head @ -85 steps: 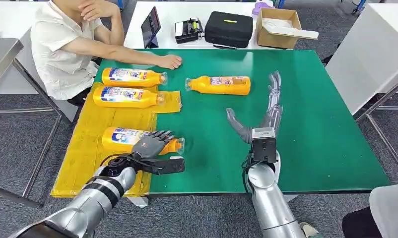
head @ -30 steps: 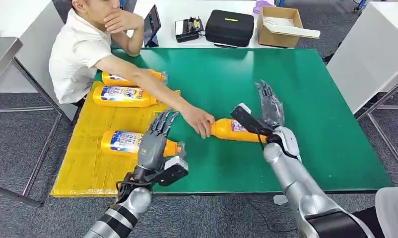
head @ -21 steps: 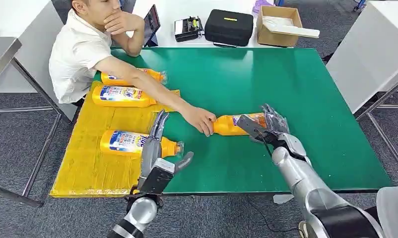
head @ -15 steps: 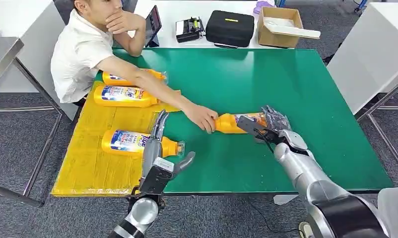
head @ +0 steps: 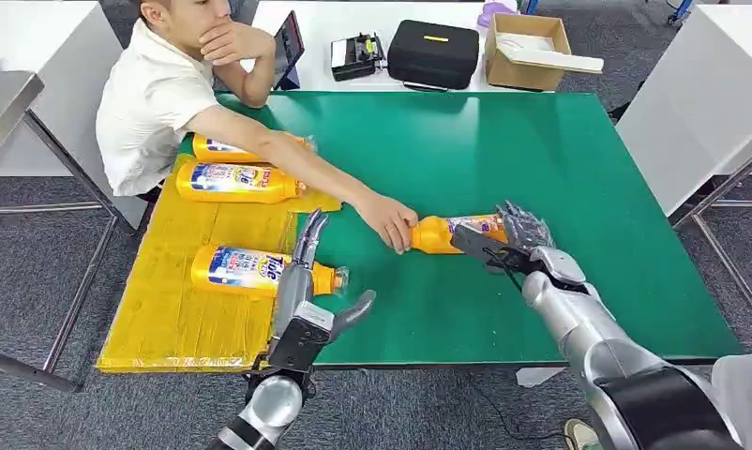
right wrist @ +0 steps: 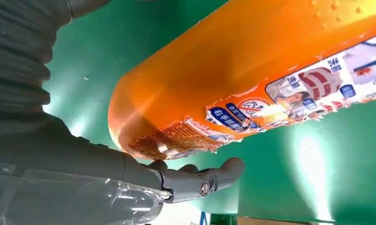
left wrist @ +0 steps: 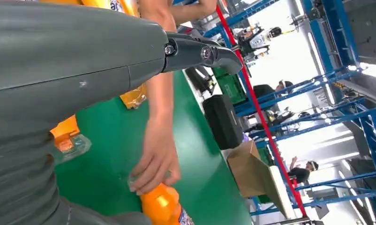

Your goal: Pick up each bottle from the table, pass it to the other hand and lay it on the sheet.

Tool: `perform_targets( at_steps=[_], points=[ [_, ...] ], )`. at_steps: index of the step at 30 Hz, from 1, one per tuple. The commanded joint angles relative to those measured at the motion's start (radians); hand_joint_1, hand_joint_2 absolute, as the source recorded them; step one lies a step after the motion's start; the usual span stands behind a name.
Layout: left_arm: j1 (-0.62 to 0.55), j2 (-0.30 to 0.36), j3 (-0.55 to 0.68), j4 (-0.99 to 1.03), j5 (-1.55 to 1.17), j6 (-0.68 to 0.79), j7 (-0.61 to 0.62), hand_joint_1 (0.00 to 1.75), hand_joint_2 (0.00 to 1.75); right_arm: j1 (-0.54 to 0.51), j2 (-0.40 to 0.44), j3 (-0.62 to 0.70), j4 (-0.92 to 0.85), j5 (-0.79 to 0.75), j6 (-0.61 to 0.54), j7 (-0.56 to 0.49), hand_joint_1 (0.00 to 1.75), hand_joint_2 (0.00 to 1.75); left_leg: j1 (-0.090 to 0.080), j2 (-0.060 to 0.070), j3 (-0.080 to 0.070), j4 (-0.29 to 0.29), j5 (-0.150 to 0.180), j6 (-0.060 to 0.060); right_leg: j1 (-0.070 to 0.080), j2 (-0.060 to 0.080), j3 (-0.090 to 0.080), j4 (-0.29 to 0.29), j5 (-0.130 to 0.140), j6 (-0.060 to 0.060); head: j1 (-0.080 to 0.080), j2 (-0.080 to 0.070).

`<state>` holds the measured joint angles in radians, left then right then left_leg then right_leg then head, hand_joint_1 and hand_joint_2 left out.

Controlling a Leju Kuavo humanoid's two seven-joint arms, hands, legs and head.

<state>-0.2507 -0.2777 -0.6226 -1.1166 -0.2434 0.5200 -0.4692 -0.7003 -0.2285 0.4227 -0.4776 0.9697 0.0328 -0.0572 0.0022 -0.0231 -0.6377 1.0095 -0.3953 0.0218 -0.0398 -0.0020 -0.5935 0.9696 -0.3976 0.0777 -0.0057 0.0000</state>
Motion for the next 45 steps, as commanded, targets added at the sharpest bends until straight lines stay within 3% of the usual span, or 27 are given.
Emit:
perform_targets(
  at_steps=[1, 13, 14, 15, 16, 28, 35, 45],
  points=[
    [-0.030, 0.015, -0.027, 0.021, 0.008, -0.002, -0.002, 0.00, 1.75, -0.036, 0.012, 0.060, 0.098, 0.012, -0.016, 0.019, 0.00, 1.75, 0.001, 0.002, 0.003, 0.000, -0.002, -0.001, 0.002, 0.000, 0.003, -0.001, -0.001, -0.004, 0.000, 0.000],
    [-0.024, 0.016, -0.046, 0.011, 0.013, -0.018, -0.004, 0.00, 1.75, -0.016, 0.002, 0.054, 0.127, 0.009, -0.028, -0.012, 0.00, 1.75, 0.002, 0.002, 0.004, 0.000, -0.002, -0.001, 0.003, 0.000, 0.004, -0.001, -0.002, -0.005, 0.000, 0.000],
    [-0.026, 0.015, -0.047, 0.011, 0.013, -0.018, -0.004, 0.00, 1.75, -0.013, -0.001, 0.051, 0.131, 0.005, -0.024, -0.014, 1.05, 1.75, 0.001, 0.000, 0.002, 0.000, -0.001, -0.001, 0.001, -0.001, 0.003, -0.001, -0.001, -0.003, 0.000, 0.000],
    [-0.029, 0.014, -0.050, 0.014, 0.016, -0.019, -0.005, 0.00, 1.75, -0.010, -0.005, 0.053, 0.140, 0.007, -0.011, -0.020, 1.55, 1.75, 0.002, 0.001, 0.003, 0.000, -0.002, -0.001, 0.002, -0.001, 0.004, -0.001, -0.001, -0.005, 0.000, 0.000],
    [-0.029, 0.014, -0.051, 0.016, 0.018, -0.020, -0.005, 0.00, 1.75, -0.008, -0.007, 0.053, 0.143, 0.005, -0.003, -0.021, 1.75, 1.75, 0.002, 0.001, 0.004, 0.000, -0.003, -0.001, 0.003, -0.001, 0.006, -0.001, -0.002, -0.006, 0.000, 0.000],
    [-0.033, 0.010, -0.063, 0.030, 0.038, -0.039, -0.010, 0.00, 1.75, 0.017, -0.032, 0.079, 0.170, 0.036, 0.030, -0.001, 1.75, 1.75, 0.002, -0.001, 0.008, -0.001, -0.001, -0.001, 0.003, -0.003, 0.008, -0.003, -0.001, -0.005, 0.000, 0.000],
    [-0.023, 0.019, -0.069, 0.007, 0.051, -0.054, -0.014, 0.00, 1.75, 0.046, -0.048, 0.061, 0.143, 0.021, -0.042, -0.072, 1.75, 1.75, 0.002, -0.002, 0.010, 0.000, -0.001, 0.000, 0.002, -0.003, 0.010, -0.003, -0.001, -0.003, 0.000, 0.000],
    [-0.019, 0.019, -0.071, 0.003, 0.057, -0.063, -0.011, 0.00, 1.75, 0.060, -0.041, 0.061, 0.137, 0.023, -0.061, -0.072, 1.75, 1.75, 0.002, -0.001, 0.012, -0.001, -0.001, -0.001, 0.003, -0.002, 0.012, -0.004, -0.001, -0.005, 0.000, 0.000]
  ],
)
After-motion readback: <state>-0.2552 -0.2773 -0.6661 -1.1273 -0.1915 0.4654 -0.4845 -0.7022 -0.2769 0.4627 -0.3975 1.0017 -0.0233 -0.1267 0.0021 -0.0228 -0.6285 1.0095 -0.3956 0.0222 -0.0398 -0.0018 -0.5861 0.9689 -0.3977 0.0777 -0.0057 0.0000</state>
